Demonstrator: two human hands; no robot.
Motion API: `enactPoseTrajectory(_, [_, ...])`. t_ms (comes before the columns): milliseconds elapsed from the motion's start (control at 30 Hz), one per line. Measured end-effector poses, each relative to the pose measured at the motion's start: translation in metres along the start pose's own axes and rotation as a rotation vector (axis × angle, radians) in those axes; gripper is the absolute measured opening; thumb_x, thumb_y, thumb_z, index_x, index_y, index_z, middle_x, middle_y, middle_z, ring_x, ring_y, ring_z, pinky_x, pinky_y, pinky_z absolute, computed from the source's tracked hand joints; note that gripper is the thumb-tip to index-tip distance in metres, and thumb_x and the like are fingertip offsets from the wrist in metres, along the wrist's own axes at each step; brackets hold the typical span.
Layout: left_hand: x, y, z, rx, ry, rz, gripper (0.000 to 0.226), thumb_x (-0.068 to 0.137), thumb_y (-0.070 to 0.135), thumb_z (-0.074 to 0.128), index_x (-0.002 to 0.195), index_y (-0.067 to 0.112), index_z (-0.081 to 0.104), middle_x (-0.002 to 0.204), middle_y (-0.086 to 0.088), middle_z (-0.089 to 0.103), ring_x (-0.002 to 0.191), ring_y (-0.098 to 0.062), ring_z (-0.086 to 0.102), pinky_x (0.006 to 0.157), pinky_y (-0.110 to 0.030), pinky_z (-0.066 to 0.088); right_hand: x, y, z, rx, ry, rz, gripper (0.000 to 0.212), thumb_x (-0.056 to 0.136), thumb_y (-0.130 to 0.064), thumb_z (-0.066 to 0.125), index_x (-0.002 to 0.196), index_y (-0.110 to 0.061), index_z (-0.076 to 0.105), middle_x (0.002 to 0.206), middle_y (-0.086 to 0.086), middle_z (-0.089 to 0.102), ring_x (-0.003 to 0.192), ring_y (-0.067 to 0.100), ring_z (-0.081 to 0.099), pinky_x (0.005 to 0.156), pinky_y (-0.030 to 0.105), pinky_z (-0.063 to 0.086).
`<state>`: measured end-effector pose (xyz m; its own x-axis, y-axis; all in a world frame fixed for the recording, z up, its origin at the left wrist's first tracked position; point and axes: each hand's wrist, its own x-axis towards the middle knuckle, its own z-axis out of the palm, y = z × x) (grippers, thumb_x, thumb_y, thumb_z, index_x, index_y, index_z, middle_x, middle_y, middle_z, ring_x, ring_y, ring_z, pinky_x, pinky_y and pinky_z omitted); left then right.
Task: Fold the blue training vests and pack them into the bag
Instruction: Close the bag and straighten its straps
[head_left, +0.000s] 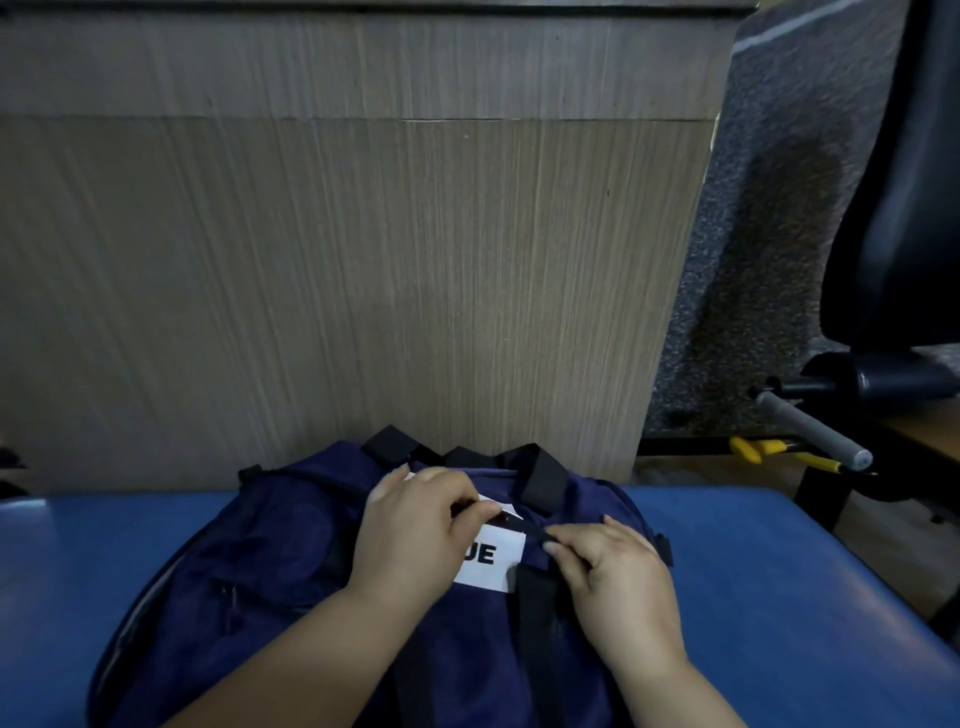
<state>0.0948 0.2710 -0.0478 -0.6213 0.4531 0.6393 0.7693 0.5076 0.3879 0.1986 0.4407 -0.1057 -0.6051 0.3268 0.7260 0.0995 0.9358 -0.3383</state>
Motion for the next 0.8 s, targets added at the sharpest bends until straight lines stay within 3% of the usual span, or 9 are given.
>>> enactPoseTrajectory(133, [0.004,-0.012,-0.012,-0.031,-0.024,-0.166,0.018,0.086,0.043,0.066,0.074,0.030,0.064,0.085,0.021,0.065,0.082,0.003,0.058,0.116,-0.034,0.021,0.001,0.000,0.000,-0.017,-0.011,0.048,0.014,0.077,-0.035,0.066,0.084,-0.031,0.078,0.080,-0.021,0.072,0.087,0.006,0.059,0.089,0.026,0.052])
enactPoseTrajectory(200, [0.004,-0.012,-0.018,-0.050,-0.043,-0.164,0.019,0.088,0.044,0.065,0.072,0.033,0.059,0.094,0.023,0.065,0.090,0.006,0.058,0.118,-0.030,0.013,0.002,-0.005,-0.003,0.023,-0.034,0.065,0.022,0.083,-0.041,0.060,0.094,-0.031,0.077,0.089,-0.020,0.073,0.085,0.002,0.063,0.088,0.030,0.054])
enactPoseTrajectory(300, [-0.001,-0.013,-0.019,-0.053,-0.057,-0.081,0.026,0.085,0.051,0.055,0.072,0.029,0.060,0.099,0.024,0.068,0.096,0.007,0.059,0.116,-0.021,0.007,0.007,-0.019,-0.003,0.150,-0.157,0.039,0.046,0.085,-0.058,0.048,0.119,-0.035,0.068,0.114,-0.023,0.065,0.109,-0.001,0.057,0.095,0.029,0.045])
enactPoseTrajectory(367, [-0.006,-0.014,-0.017,-0.054,-0.062,-0.015,0.024,0.087,0.044,0.058,0.077,0.023,0.063,0.098,0.018,0.072,0.098,0.003,0.059,0.117,-0.028,0.014,0.009,-0.029,0.000,0.152,-0.171,0.000,0.041,0.083,-0.056,0.055,0.117,-0.036,0.069,0.113,-0.023,0.067,0.109,-0.002,0.059,0.093,0.032,0.048])
enactPoseTrajectory(400, [-0.008,-0.013,-0.018,-0.042,-0.063,0.007,0.021,0.088,0.039,0.060,0.080,0.021,0.065,0.098,0.015,0.073,0.102,0.000,0.056,0.115,-0.029,0.019,0.008,-0.031,0.002,0.139,-0.139,0.001,0.032,0.082,-0.049,0.064,0.109,-0.035,0.073,0.106,-0.021,0.071,0.099,0.000,0.065,0.086,0.034,0.054])
enactPoseTrajectory(467, [-0.009,-0.013,-0.024,-0.012,-0.077,-0.008,0.020,0.093,0.036,0.059,0.087,0.019,0.068,0.104,0.014,0.073,0.109,-0.006,0.052,0.113,-0.024,0.021,0.008,-0.033,0.004,0.112,-0.083,0.076,0.019,0.073,-0.030,0.083,0.091,-0.033,0.077,0.087,-0.017,0.074,0.075,0.006,0.068,0.073,0.034,0.058])
enactPoseTrajectory(533, [-0.010,-0.018,-0.031,-0.008,-0.135,-0.089,0.020,0.096,0.038,0.056,0.099,0.022,0.068,0.116,0.017,0.068,0.116,-0.007,0.052,0.113,-0.019,0.025,0.009,-0.035,0.002,0.101,-0.113,0.136,0.024,0.066,-0.019,0.090,0.081,-0.032,0.077,0.078,-0.017,0.073,0.066,0.010,0.068,0.069,0.031,0.057])
enactPoseTrajectory(667, [-0.008,-0.033,-0.051,0.052,-0.210,-0.203,0.024,0.096,0.045,0.051,0.108,0.028,0.063,0.124,0.021,0.062,0.129,-0.016,0.047,0.101,-0.034,0.041,0.010,-0.034,-0.002,0.118,-0.105,0.182,0.019,0.070,-0.017,0.087,0.079,-0.031,0.077,0.079,-0.016,0.073,0.071,0.012,0.069,0.074,0.033,0.056])
enactPoseTrajectory(800, [-0.007,-0.042,-0.066,0.074,-0.170,-0.218,0.021,0.096,0.042,0.053,0.099,0.024,0.063,0.121,0.023,0.063,0.128,-0.017,0.048,0.100,-0.032,0.040,0.011,-0.038,-0.006,0.137,-0.131,0.262,0.013,0.077,-0.018,0.082,0.082,-0.030,0.077,0.084,-0.015,0.073,0.081,0.014,0.069,0.077,0.028,0.049])
